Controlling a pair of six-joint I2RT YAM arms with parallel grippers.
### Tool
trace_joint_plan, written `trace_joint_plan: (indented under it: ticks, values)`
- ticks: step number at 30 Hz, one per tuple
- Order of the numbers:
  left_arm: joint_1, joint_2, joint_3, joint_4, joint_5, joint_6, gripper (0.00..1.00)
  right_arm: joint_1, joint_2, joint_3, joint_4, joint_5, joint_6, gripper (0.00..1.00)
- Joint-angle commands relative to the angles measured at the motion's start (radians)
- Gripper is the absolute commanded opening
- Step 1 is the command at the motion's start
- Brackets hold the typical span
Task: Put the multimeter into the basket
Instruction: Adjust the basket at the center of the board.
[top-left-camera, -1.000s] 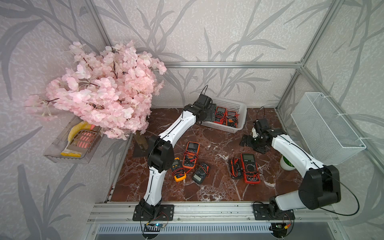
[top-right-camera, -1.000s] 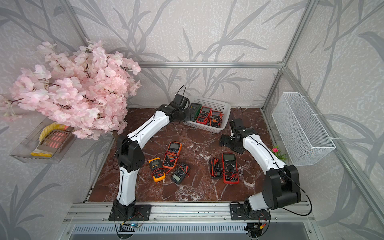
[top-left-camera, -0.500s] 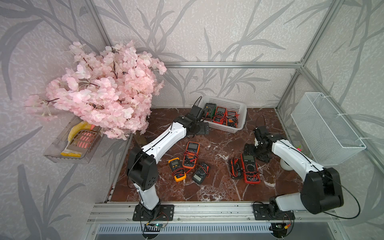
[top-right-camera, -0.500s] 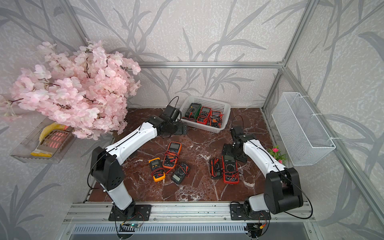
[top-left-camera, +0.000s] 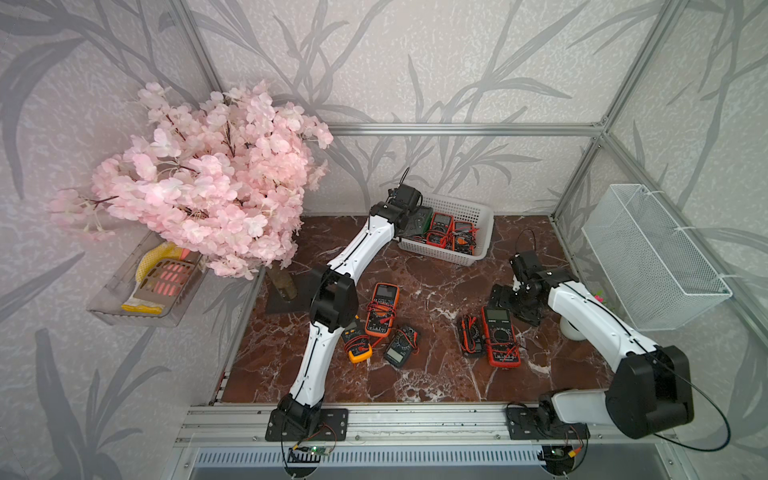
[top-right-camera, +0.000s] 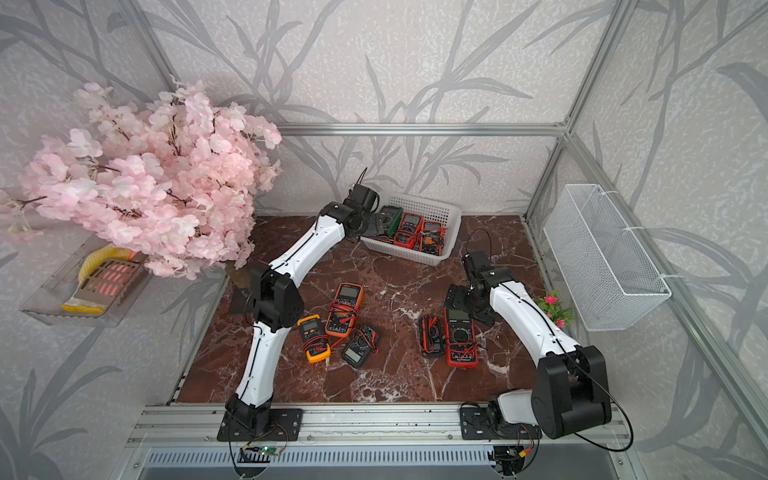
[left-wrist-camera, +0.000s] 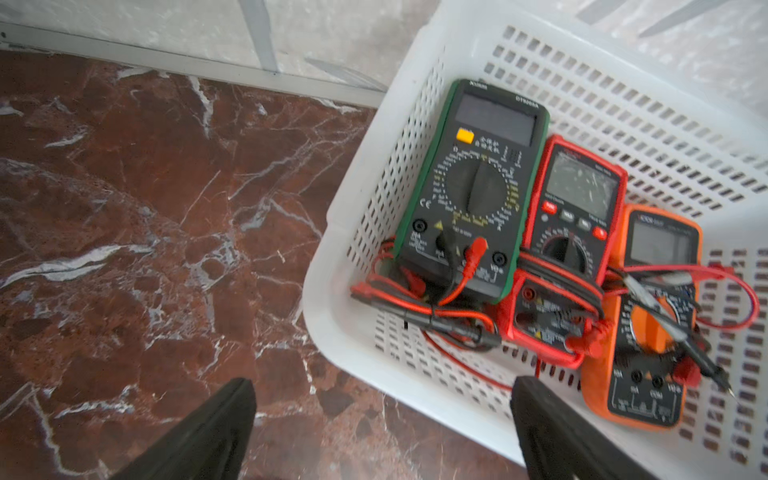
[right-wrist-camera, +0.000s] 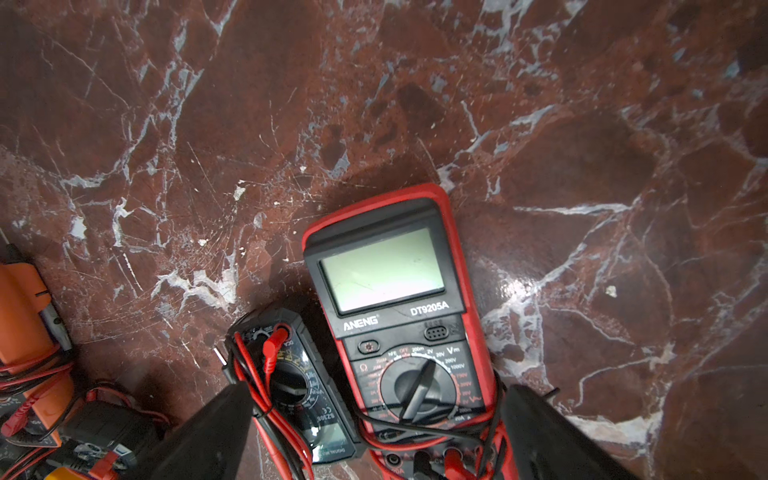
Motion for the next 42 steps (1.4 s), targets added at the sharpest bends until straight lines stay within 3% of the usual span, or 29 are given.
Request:
trace_joint_plan:
  ticks: [1, 11, 29, 42]
  values:
    - [0.016, 0.077, 0.138, -0.13, -0.086, -0.055, 1.0, -0.003, -0.021, 0.04, -0.024, 0.003, 0.003, 0.99]
    - [0.077, 0.126, 0.126, -0.148, -0.11, -0.118, 1.0, -0.003, -0.018, 0.041, -0.024, 0.003, -0.021, 0.99]
    - [0.095, 0.149, 0.03, -0.133, -0.012, -0.058, 1.0, -0.01, -0.038, 0.023, -0.032, 0.009, -0.043, 0.99]
    - [0.081, -0.049, -0.317, -0.053, 0.018, -0.096, 1.0, -0.017, -0.044, -0.02, -0.013, 0.014, -0.052, 0.99]
